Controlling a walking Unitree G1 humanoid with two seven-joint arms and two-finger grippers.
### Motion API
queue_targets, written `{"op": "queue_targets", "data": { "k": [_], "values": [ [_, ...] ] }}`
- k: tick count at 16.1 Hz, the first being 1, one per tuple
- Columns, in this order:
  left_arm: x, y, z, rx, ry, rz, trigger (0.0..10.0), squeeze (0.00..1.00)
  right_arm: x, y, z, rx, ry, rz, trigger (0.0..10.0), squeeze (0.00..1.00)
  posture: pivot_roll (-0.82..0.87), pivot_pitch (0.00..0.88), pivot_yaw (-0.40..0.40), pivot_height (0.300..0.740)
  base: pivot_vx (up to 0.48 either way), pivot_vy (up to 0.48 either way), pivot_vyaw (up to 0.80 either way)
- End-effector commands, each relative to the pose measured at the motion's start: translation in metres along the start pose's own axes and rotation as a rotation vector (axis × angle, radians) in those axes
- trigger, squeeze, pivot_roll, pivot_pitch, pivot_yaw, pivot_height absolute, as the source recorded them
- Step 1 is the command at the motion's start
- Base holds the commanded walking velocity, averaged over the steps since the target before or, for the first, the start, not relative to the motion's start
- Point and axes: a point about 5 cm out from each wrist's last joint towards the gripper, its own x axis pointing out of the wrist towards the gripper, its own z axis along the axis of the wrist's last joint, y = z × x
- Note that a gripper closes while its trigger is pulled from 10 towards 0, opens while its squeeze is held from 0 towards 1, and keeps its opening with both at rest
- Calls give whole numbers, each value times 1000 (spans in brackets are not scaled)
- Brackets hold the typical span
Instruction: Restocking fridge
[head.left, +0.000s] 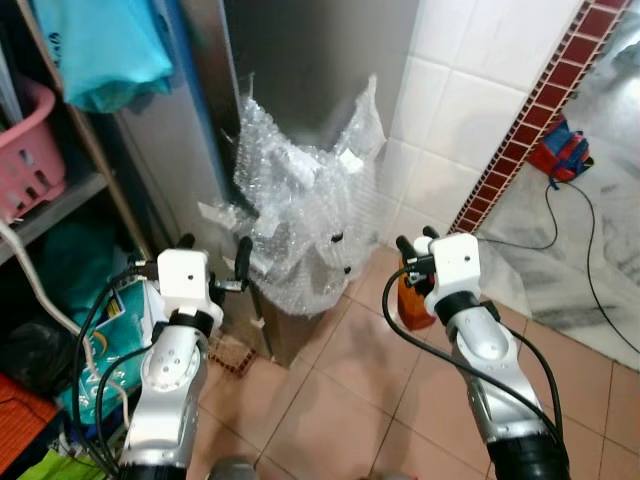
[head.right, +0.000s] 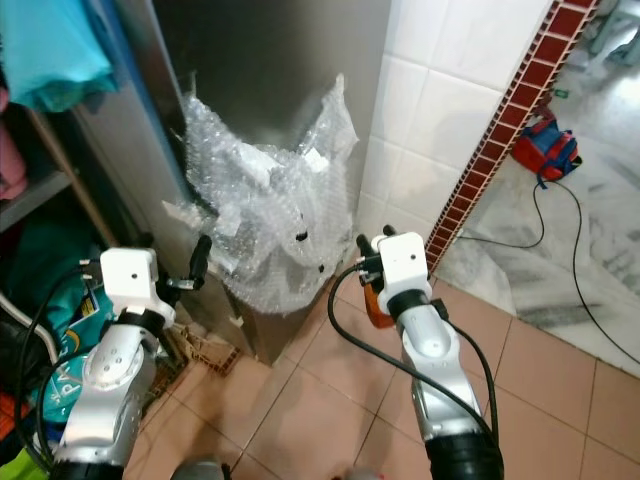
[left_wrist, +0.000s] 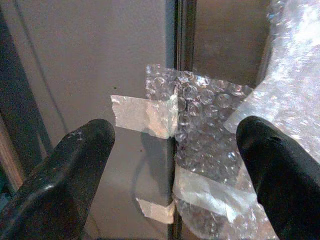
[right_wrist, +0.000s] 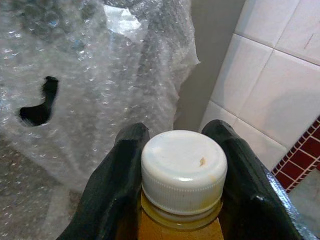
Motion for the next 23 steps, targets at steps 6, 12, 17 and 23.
{"op": "queue_targets", "data": {
  "k": [6,12,17,23],
  "values": [
    [0,0,-2,11,7,5,10000,0,1,-1,7,-10,-30,-2,10000,0,36,57,-6,740,41,0,0],
    [15,10,3,77,-18,-23,10000,0,0,-2,7,-17,-30,-3,10000,0,22,69,-7,740,0,0,0],
    [43,13,12,74,-14,-132,10000,0,-5,-7,8,-31,-26,-10,10000,0,0,78,-7,740,0,0,0],
    [61,9,11,-1,-9,-128,10000,0,-4,-4,11,-44,-34,4,10000,0,-10,88,-7,740,0,0,0]
  ]
}}
